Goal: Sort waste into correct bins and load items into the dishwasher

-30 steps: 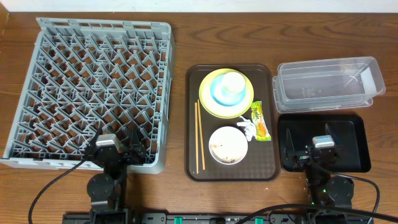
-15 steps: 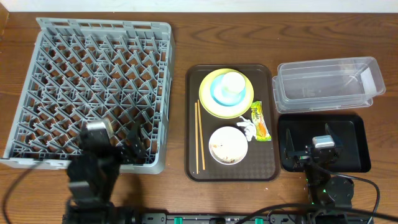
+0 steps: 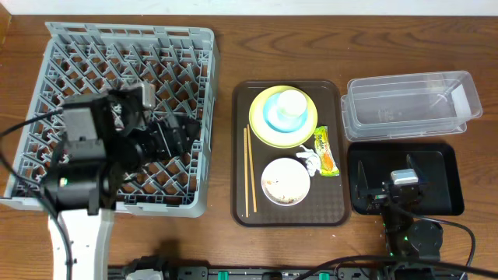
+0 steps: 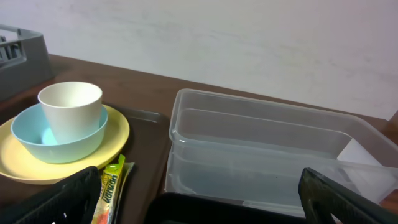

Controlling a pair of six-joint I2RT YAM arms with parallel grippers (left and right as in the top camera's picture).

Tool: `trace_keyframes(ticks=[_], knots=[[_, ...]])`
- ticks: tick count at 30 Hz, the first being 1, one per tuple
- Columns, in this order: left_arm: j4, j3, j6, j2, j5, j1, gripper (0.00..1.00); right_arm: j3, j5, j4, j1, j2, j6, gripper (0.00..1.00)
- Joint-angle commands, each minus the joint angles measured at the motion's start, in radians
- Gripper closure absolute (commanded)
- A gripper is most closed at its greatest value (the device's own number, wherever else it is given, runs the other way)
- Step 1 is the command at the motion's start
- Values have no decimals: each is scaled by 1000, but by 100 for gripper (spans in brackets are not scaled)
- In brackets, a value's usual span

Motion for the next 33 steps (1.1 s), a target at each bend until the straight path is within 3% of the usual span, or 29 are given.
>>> trace_keyframes(ticks=[1,2,3,8,15,18,20,21,27,30,33], knots=[[-109,10,-40,41,81,-19,79,-1,-1,-4,5,-2,-6,1],[-138,6,-40,46,60,-31,89,-1,-1,-4,5,-2,-6,1],[-167,3,-41,47,18,-45,92,-1,-1,-4,5,-2,-6,1],[-238,-21,-107,46,-272,-148,92,-1,-1,-4,5,-2,-6,1],[-191,-101,-209,49,-563,-362,92,-1,-1,-4,5,-2,-6,1],[-150,-142,-211,58,-671,-442,89,-1,-1,-4,5,-2,-6,1],[-150,-146,-212,68,-782,-473,78,-1,-1,-4,5,-2,-6,1],[-150,-146,-212,71,-814,-479,77,-1,-1,-4,5,-2,-6,1],[-57,-146,-203,72,-832,-480,81,-1,-1,-4,5,-2,-6,1],[17,-146,-88,99,-833,-480,81,-1,-1,-4,5,-2,-6,1],[43,-146,-47,179,-834,-480,76,-1,-1,-4,5,-2,-6,1]])
